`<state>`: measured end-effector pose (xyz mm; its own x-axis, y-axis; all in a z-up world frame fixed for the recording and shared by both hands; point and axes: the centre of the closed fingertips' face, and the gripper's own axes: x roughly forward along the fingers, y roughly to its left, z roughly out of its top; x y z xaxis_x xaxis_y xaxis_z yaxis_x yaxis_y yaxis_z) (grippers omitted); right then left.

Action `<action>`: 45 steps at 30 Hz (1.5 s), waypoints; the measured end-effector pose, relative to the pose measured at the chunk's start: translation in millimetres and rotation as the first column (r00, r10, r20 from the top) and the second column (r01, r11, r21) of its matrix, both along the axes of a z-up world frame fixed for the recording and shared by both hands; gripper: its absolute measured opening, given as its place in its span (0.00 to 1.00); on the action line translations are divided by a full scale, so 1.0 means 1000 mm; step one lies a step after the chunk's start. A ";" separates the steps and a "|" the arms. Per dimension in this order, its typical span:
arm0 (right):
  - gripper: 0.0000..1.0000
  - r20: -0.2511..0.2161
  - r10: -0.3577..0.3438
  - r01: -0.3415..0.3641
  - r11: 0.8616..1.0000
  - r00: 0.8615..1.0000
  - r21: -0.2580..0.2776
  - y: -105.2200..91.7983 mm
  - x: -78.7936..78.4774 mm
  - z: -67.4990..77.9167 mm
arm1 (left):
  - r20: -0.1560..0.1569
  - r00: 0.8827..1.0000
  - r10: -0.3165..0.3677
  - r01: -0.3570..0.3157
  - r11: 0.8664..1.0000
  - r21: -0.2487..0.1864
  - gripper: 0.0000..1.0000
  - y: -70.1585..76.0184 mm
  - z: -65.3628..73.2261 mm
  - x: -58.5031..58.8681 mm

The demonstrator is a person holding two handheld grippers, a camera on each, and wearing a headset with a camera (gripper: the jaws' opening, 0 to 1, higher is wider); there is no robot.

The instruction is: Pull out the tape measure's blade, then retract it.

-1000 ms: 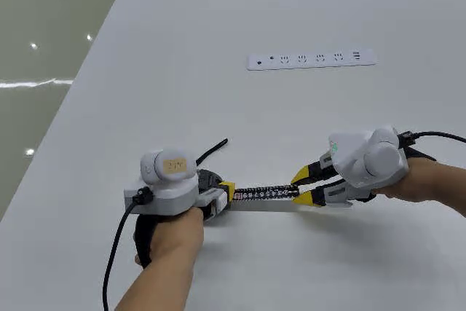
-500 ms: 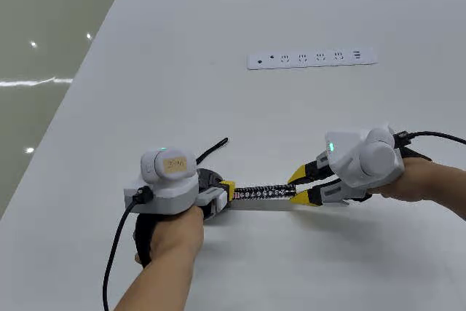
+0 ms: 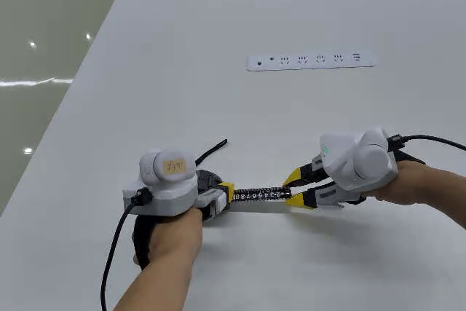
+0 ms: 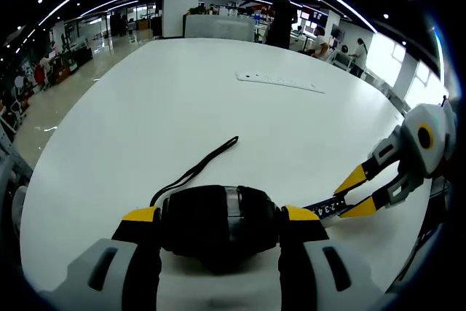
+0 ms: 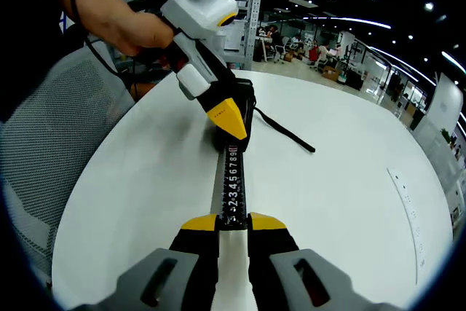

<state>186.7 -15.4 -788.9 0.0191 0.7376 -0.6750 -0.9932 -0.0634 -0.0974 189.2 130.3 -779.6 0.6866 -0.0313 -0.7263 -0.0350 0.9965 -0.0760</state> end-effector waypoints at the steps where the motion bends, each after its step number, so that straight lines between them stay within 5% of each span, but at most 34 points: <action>1: 0.14 -0.001 0.000 0.000 1.000 1.000 0.000 0.001 0.000 -0.001 | 0.000 1.000 -0.001 0.001 1.000 0.000 0.62 0.000 0.000 0.000; 5: 0.14 0.000 0.003 -0.003 1.000 1.000 0.002 0.004 -0.001 -0.001 | 0.000 1.000 -0.002 0.002 1.000 0.000 0.62 -0.004 0.009 -0.008; 23: 0.14 0.000 0.010 -0.010 1.000 1.000 0.007 0.015 -0.001 -0.002 | 0.001 1.000 -0.006 0.006 1.000 -0.005 0.62 0.000 0.000 0.003; 31: 0.14 0.000 0.012 -0.012 1.000 1.000 0.010 0.019 0.000 -0.004 | 0.001 1.000 -0.011 0.011 1.000 -0.008 0.62 -0.001 0.000 0.004; 35: 0.14 -0.001 0.013 -0.013 1.000 1.000 0.011 0.021 -0.003 -0.002 | 0.001 1.000 -0.011 0.011 1.000 -0.009 0.62 -0.006 0.007 -0.007; 45: 0.14 -0.004 0.015 -0.015 1.000 1.000 0.017 0.027 -0.001 -0.005 | -0.001 1.000 -0.012 0.012 1.000 -0.013 0.62 0.000 0.001 0.000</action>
<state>185.7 11.8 -793.7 0.0050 0.7493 -0.6622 -0.9926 -0.0768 -0.0943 188.8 129.8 -778.4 0.6853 -0.0488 -0.7266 -0.0231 0.9958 -0.0887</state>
